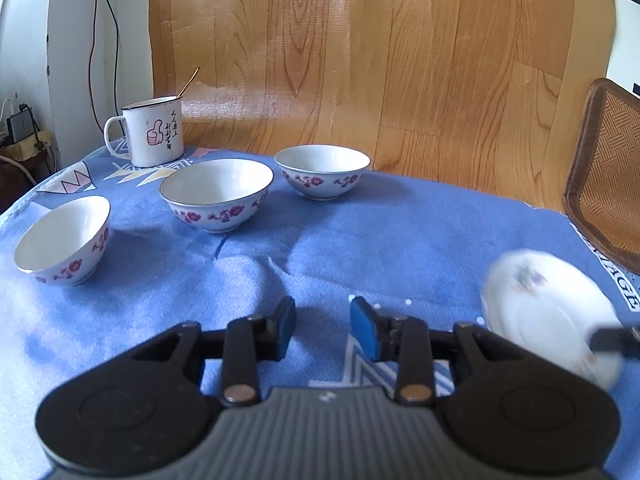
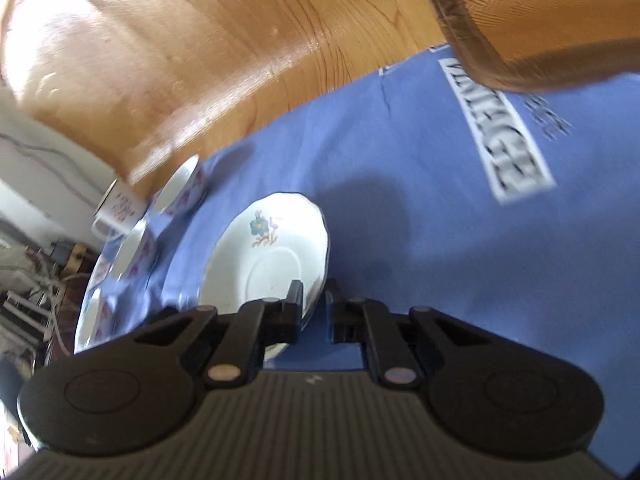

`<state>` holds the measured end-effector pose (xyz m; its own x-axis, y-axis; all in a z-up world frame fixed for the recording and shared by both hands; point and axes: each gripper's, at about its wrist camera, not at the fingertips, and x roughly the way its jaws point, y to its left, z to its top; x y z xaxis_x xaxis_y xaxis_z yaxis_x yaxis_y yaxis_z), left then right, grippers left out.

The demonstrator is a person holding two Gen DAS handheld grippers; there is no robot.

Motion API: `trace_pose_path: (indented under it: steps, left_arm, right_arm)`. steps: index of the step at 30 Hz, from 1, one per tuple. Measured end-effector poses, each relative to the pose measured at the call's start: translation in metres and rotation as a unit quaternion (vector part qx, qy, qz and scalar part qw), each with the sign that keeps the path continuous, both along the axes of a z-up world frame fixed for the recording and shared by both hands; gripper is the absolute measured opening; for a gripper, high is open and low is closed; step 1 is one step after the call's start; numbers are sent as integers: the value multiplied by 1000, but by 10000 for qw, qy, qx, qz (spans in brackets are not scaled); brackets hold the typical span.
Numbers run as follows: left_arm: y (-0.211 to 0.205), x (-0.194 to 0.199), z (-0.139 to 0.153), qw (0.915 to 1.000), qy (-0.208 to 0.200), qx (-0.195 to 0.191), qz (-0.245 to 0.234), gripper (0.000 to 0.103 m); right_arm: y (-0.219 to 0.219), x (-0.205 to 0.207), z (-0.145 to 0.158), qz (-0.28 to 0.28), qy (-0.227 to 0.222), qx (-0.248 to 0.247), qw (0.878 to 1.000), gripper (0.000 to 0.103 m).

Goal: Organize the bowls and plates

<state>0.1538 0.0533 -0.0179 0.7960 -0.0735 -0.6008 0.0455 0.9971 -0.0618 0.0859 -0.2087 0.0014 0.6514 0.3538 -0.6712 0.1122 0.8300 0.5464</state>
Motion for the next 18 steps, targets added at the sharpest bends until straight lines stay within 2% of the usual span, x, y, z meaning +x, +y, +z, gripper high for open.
trace_pose_path:
  steps: [3, 5, 10, 14, 18]
  left_arm:
    - [-2, 0, 0, 10000, 3, 43, -25, 34]
    - [-3, 0, 0, 10000, 6, 58, -33, 35]
    - [-4, -1, 1, 9999, 9, 119, -65, 37]
    - [-5, -1, 0, 9999, 9, 126, -107, 40]
    - [-6, 0, 0, 9998, 11, 146, -116, 41]
  right_arm:
    - [0, -25, -1, 54, -140, 3, 9999, 13]
    - [3, -20, -9, 19, -283, 72, 9996, 17]
    - [-10, -30, -28, -146, -791, 681, 9944, 17]
    - [-4, -34, -24, -141, -987, 491, 9938, 20]
    - [-5, -32, -26, -140, -995, 569, 9933, 20]
